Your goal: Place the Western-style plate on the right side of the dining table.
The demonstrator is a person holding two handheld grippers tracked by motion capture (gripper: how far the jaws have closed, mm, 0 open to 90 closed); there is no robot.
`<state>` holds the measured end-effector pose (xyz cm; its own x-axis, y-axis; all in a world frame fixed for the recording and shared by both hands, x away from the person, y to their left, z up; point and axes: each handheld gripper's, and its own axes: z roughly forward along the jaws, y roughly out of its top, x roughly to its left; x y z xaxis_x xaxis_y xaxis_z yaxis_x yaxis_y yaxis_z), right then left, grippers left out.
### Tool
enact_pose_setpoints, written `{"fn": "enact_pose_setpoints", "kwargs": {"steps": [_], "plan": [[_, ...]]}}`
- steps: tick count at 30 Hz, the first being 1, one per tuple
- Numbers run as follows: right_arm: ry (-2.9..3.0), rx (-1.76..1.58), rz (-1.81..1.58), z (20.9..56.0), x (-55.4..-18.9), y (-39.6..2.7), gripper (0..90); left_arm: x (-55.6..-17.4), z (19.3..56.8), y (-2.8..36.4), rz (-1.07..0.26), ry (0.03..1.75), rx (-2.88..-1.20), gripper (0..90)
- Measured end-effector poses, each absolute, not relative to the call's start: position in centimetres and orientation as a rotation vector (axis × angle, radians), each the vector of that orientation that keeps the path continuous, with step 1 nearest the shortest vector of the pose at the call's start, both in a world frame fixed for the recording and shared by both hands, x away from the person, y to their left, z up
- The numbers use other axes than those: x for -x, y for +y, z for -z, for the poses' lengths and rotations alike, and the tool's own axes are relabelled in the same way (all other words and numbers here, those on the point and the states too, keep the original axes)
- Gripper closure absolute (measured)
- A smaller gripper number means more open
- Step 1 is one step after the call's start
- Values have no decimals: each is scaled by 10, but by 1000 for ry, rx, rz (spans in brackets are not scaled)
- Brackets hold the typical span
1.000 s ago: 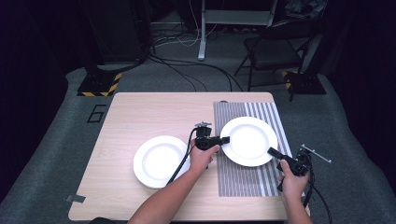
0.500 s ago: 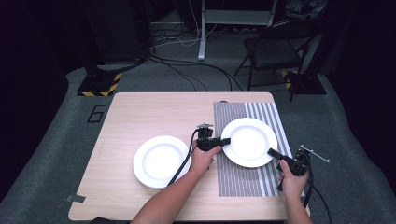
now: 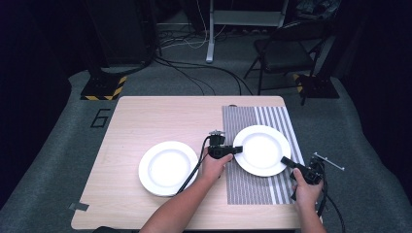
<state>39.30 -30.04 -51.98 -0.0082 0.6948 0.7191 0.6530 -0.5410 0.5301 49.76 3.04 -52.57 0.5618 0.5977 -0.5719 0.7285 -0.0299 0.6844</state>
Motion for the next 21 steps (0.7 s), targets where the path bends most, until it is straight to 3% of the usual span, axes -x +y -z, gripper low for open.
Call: {"fn": "enact_pose_setpoints", "kwargs": {"steps": [21], "plan": [[1467,-2235,-1573,526,-396,-299,715,-496,529,27,133,1125,-1736,641]]}}
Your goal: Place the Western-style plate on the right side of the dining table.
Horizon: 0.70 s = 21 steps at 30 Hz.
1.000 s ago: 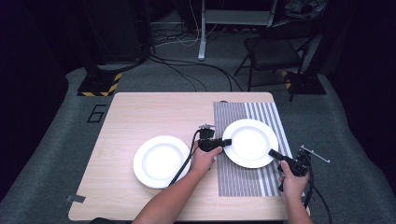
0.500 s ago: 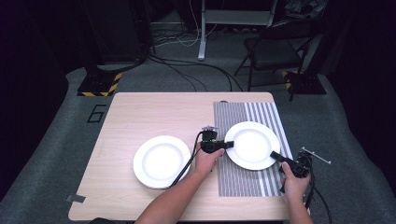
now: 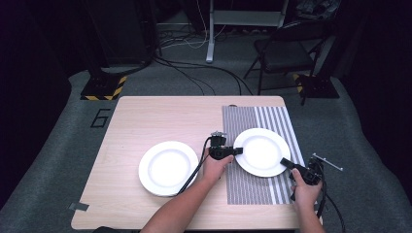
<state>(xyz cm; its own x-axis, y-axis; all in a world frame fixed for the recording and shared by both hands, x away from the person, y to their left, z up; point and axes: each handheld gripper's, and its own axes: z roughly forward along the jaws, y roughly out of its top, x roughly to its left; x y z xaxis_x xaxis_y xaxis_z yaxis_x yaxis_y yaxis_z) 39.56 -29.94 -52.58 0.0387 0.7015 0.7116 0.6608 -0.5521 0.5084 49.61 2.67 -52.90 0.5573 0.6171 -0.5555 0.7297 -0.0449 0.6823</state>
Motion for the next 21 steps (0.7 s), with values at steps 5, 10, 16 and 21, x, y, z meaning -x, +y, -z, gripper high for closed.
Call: {"fn": "enact_pose_setpoints", "kwargs": {"steps": [5,10,16,21], "plan": [[1474,-2232,-1532,524,-396,-297,703,-496,528,26,124,1124,-1745,636],[1505,-2203,-1474,521,-396,-294,674,-495,526,26,93,1113,-1766,623],[1500,-2166,-1462,516,-391,-296,596,-494,517,31,54,1120,-1769,580],[1504,-2109,-1416,510,-382,-300,570,-495,509,41,45,1111,-1759,562]]}}
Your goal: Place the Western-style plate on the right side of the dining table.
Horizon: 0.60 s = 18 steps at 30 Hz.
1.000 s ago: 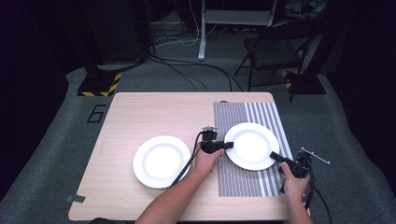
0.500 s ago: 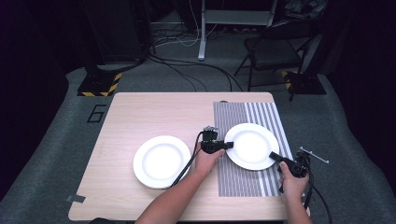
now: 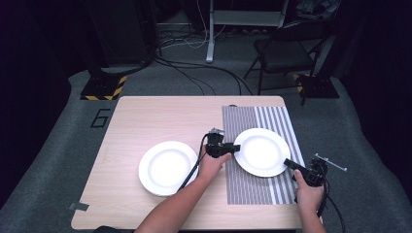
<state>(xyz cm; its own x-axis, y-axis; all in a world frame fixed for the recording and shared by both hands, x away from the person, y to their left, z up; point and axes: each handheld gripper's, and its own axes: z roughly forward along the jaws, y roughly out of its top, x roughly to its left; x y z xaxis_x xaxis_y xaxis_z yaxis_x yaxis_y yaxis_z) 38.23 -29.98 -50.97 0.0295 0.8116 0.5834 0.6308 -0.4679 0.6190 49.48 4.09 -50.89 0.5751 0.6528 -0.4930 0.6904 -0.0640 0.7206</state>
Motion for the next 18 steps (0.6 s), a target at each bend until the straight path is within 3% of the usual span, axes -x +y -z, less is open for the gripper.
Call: {"fn": "enact_pose_setpoints", "kwargs": {"steps": [18], "plan": [[1565,-2005,-1398,491,-372,-291,521,-489,488,67,11,1090,-1734,539]]}}
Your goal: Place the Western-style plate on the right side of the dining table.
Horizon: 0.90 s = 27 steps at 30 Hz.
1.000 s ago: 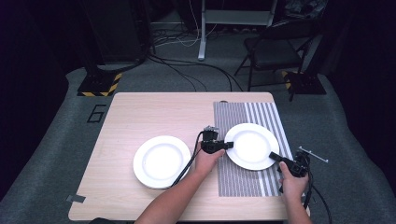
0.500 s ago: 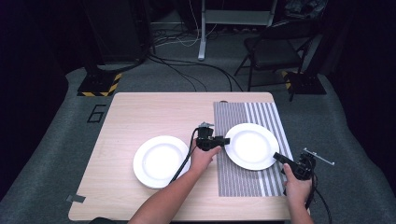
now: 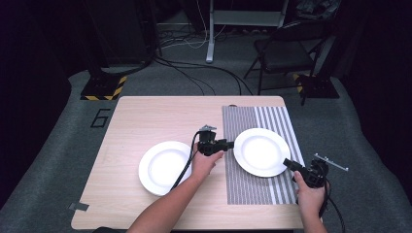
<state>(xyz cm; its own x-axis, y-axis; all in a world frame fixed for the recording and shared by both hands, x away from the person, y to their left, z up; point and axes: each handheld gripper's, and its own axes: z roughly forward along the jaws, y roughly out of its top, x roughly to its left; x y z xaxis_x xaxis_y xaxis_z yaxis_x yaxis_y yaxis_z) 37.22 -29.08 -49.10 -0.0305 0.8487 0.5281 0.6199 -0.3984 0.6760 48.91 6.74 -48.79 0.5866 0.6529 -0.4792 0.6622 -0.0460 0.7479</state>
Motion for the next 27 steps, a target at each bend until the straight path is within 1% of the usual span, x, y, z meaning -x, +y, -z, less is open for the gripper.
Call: {"fn": "enact_pose_setpoints", "kwargs": {"steps": [8,15,17,18,21,27], "plan": [[1631,-1951,-1386,477,-371,-281,507,-484,466,88,-42,1063,-1767,525],[1706,-1871,-1384,464,-368,-262,481,-476,448,108,-72,1024,-1788,520],[1736,-1846,-1387,461,-368,-257,472,-472,442,124,-85,1019,-1800,514],[1746,-1836,-1388,460,-368,-255,470,-472,442,124,-85,1019,-1800,514],[1785,-1809,-1382,457,-368,-247,461,-466,435,148,-111,1026,-1785,513],[1827,-1763,-1395,452,-367,-233,457,-459,430,189,-163,1082,-1757,507]]}}
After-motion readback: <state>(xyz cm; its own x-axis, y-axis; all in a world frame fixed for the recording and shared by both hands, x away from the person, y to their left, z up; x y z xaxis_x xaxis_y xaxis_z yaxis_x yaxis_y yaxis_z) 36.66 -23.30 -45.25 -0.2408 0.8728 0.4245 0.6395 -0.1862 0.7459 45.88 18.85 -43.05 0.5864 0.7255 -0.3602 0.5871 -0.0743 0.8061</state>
